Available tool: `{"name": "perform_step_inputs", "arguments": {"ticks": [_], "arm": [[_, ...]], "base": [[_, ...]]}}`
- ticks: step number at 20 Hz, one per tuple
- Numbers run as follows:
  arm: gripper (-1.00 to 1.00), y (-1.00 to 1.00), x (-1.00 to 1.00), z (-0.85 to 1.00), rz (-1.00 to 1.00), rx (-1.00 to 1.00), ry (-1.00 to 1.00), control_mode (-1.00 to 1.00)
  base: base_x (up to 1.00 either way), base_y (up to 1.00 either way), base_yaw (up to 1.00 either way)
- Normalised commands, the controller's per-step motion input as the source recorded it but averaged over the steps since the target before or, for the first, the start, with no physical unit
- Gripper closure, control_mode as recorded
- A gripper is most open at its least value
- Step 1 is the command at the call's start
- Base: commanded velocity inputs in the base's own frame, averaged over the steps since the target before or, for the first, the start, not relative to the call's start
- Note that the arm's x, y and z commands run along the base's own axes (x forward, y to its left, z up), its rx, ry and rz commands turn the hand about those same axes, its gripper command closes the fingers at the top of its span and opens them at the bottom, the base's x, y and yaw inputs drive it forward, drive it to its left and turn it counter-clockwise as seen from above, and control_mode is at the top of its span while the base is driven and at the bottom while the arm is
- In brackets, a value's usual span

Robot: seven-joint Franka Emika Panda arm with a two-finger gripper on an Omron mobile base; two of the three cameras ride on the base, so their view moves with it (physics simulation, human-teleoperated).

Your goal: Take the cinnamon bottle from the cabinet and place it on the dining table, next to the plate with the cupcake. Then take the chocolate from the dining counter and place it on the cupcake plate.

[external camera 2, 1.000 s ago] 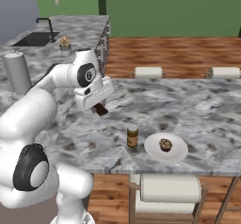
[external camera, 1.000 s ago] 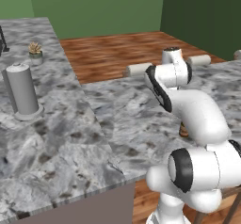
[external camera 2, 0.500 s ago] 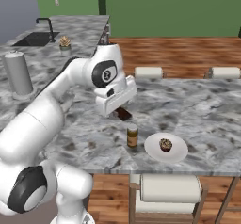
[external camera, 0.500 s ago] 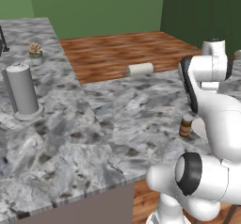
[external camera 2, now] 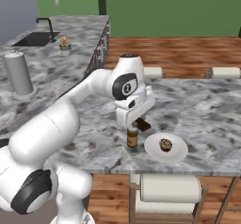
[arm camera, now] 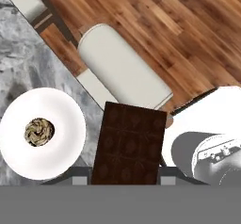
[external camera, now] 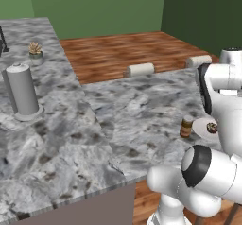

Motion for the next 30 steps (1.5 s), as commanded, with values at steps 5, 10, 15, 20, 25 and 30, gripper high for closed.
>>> {"name": "perform_step_inputs", "arguments": {"ticks": [5, 10, 15, 20, 25, 30], "arm": [[1.00, 0.00, 0.24, -0.69, -0.02, 0.00, -0.09, -1.00], [1.00, -0.06, 0.41, -0.46, 0.00, 0.00, -0.16, -1.00], [1.00, -0.05, 0.42, -0.23, -0.01, 0.00, -0.17, -1.00], [1.00, -0.25, 0.11, -0.15, -0.02, 0.00, -0.06, -1.00], [1.00, -0.13, 0.05, -0.24, -0.02, 0.00, 0.00, -1.00], [1.00, -0.06, 0.15, -0.20, -0.03, 0.00, 0.00, -1.00]], "base": [[0.00, 0.00, 0.00], [0.00, 0.00, 0.00], [0.00, 0.00, 0.00], [0.00, 0.00, 0.00], [0.00, 0.00, 0.00], [0.00, 0.00, 0.00]]}}
